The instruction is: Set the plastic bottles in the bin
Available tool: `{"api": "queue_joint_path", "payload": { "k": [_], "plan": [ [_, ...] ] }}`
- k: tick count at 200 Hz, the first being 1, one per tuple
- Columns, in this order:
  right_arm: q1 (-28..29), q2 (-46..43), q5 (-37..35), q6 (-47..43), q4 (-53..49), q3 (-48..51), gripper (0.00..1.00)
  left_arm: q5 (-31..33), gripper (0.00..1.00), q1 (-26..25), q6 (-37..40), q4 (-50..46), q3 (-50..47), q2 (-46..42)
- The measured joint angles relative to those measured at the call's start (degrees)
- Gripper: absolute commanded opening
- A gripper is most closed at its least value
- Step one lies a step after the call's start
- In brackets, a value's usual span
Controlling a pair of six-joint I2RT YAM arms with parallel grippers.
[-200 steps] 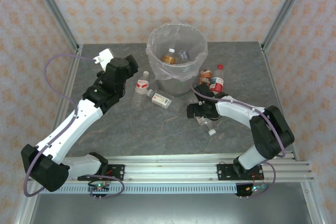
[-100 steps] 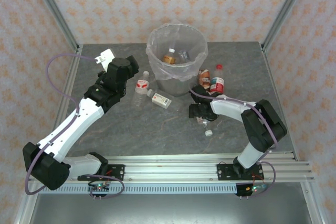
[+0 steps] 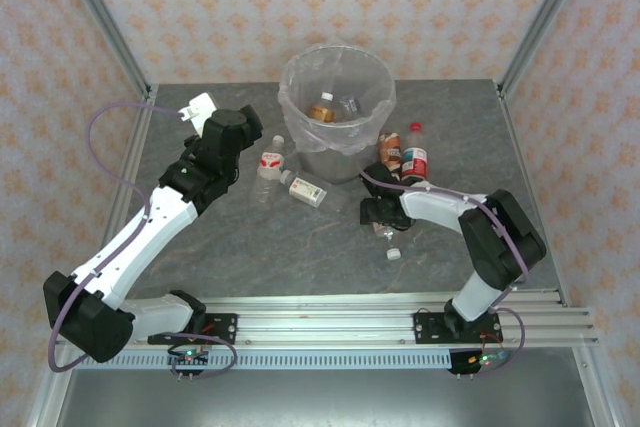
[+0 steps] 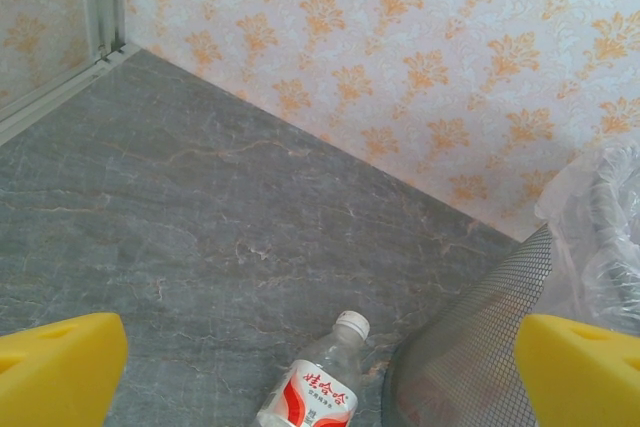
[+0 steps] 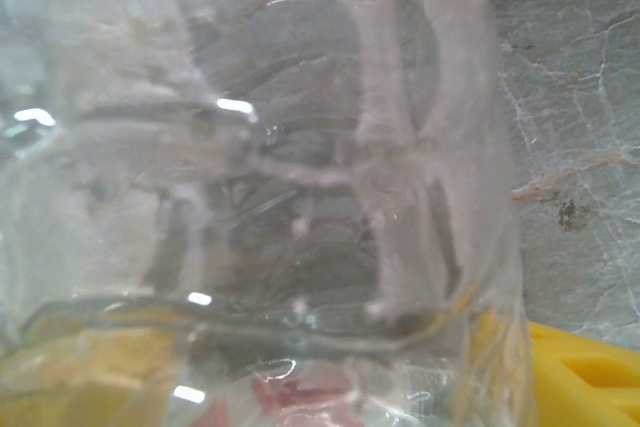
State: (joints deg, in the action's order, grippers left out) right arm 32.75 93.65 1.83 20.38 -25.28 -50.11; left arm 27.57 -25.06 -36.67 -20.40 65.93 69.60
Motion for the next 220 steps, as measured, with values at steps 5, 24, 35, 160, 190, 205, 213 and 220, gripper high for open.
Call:
{"api": "queue_joint_path", "payload": {
  "k": [5, 24, 35, 160, 190, 205, 213, 220],
  "plan": [
    [0.0, -0.31, -0.04, -0.04, 0.5, 0.44, 0.76, 0.0, 1.0, 0.0, 0.0, 0.0, 0.0, 0.0],
    [-0.04, -1.57, -0.09, -0.5, 2.21, 1.95, 0.75, 0.0, 1.0, 0.0, 0.0, 0.0, 0.0, 0.0],
    [-0.04, -2.05, -0.09, -0.74, 2.84, 2.47, 0.75, 0.0, 1.0, 0.0, 0.0, -0.02, 0.0, 0.0],
    [-0.04, -10.25, 0.92, -2.47, 11.58, 10.58, 0.65, -0.04, 1.0, 0.0, 0.02, -1.36, 0.02, 1.92],
    [-0.04, -13.22, 1.6, -3.76, 12.94, 12.68, 0.64, -0.04, 1.0, 0.0, 0.02, -1.38, 0.02, 2.19],
    [-0.04, -14.43, 1.53, -4.15, 13.68, 13.57, 0.63, -0.07, 1.0, 0.0, 0.0, -1.38, 0.02, 2.47],
    [-0.04, -15.26, 1.53, -4.17, 14.14, 14.19, 0.63, -0.09, 1.0, 0.0, 0.0, -1.38, 0.02, 2.62],
    [-0.04, -15.98, 1.49, -4.26, 14.34, 14.67, 0.63, -0.11, 1.0, 0.07, 0.0, -1.4, 0.02, 2.8]
  ]
}}
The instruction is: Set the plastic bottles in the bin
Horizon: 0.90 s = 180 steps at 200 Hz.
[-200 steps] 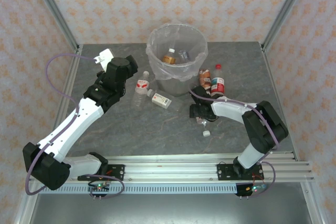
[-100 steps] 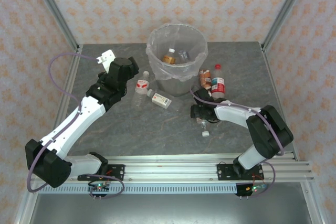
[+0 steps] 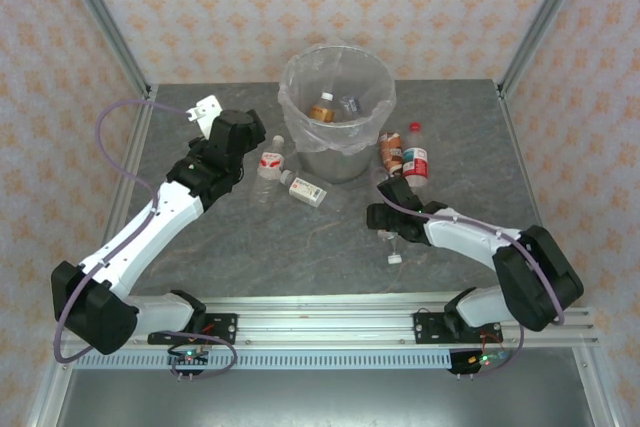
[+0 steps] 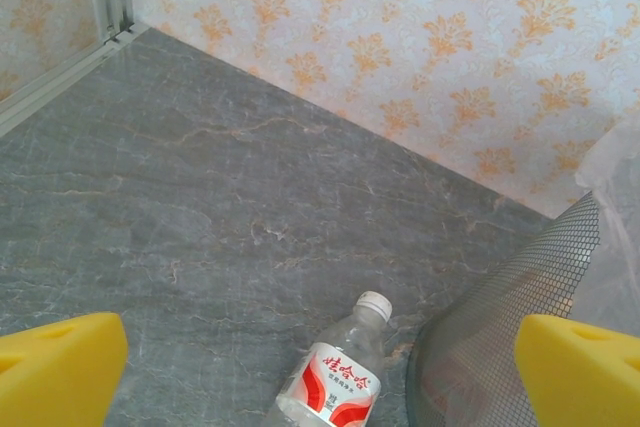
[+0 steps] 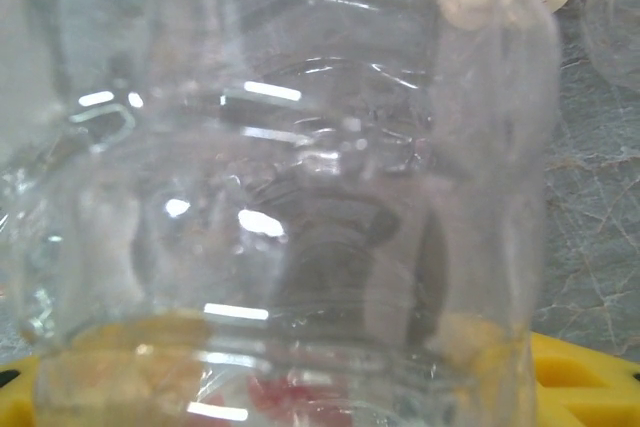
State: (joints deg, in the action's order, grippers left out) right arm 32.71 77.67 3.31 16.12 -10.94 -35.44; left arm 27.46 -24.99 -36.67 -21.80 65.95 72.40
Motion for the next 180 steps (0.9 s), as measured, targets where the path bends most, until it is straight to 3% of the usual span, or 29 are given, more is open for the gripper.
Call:
{"api": "queue_joint_path", "payload": {
  "k": [117, 180],
  "plan": [
    [0.0, -14.95, -3.82, -2.51, 3.32, 3.06, 0.6, -0.02, 1.0, 0.0, -0.85, -0.35, 0.0, 0.42],
    [0.0, -16.98, -8.22, -3.56, 2.93, -1.44, 0.57, -0.15, 1.0, 0.02, -0.85, -0.83, 0.0, 1.27]
  ]
}}
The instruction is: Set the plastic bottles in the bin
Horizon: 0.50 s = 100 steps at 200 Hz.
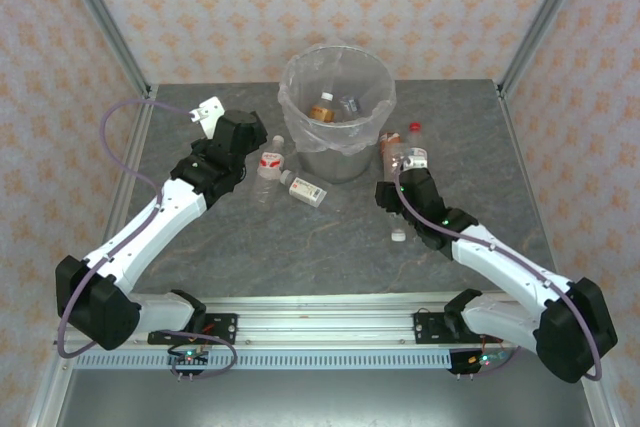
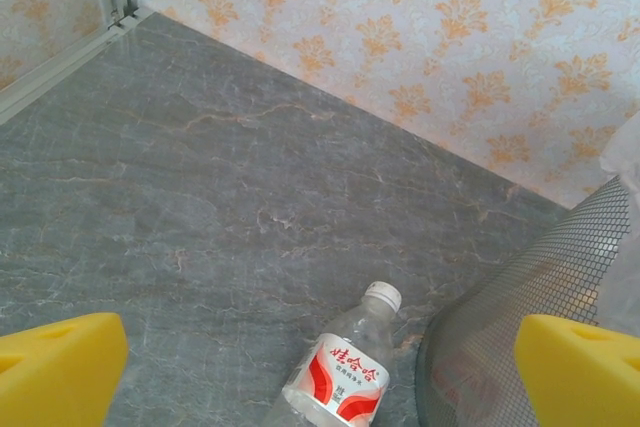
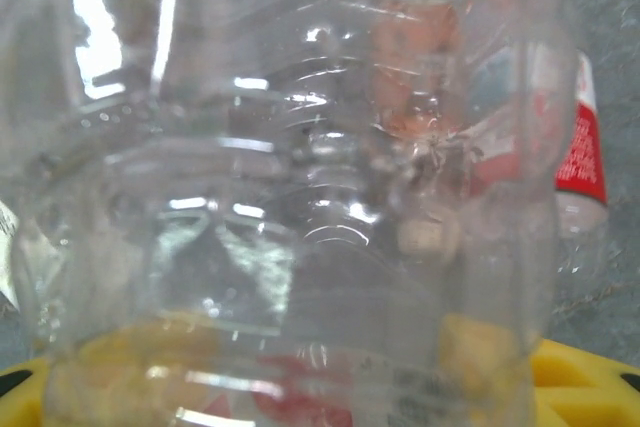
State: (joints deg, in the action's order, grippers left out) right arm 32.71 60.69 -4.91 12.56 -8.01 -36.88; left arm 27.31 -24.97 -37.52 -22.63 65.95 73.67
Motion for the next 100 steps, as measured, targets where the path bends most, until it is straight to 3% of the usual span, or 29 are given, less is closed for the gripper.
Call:
{"api": "queue_joint_path", "payload": {
  "k": [100],
  "plan": [
    [-2.91, -0.96, -7.76, -0.44, 1.7, -7.52, 0.59, 0.02, 1.0, 0.02, 0.0, -0.37, 0.0, 0.0]
  ]
}}
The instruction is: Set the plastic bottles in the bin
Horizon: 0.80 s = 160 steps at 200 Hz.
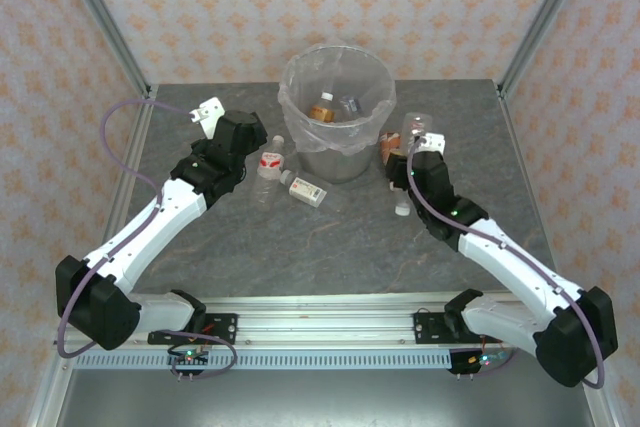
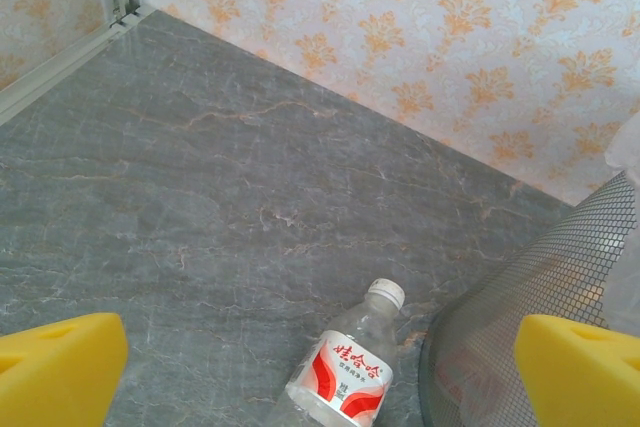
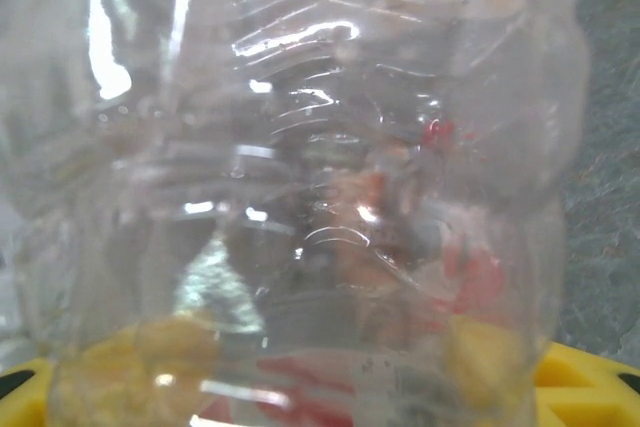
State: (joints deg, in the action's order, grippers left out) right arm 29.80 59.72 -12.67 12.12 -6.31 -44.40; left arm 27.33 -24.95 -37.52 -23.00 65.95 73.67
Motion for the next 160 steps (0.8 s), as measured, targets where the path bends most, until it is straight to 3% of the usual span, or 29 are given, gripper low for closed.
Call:
{"api": "queue_joint_path", "payload": {
  "k": [66, 160],
  "plan": [
    [-3.21, 3.04, 4.55, -3.23, 1.81, -14.27, 0.61, 0.07, 1.0, 0.7, 0.0, -0.42, -0.02, -0.09],
    [-3.21, 21.7, 17.14, -10.84, 0.31, -37.62, 0.61, -1.7, 1.0, 2.62, -0.02, -2.51, -2.12, -3.02]
  ]
}}
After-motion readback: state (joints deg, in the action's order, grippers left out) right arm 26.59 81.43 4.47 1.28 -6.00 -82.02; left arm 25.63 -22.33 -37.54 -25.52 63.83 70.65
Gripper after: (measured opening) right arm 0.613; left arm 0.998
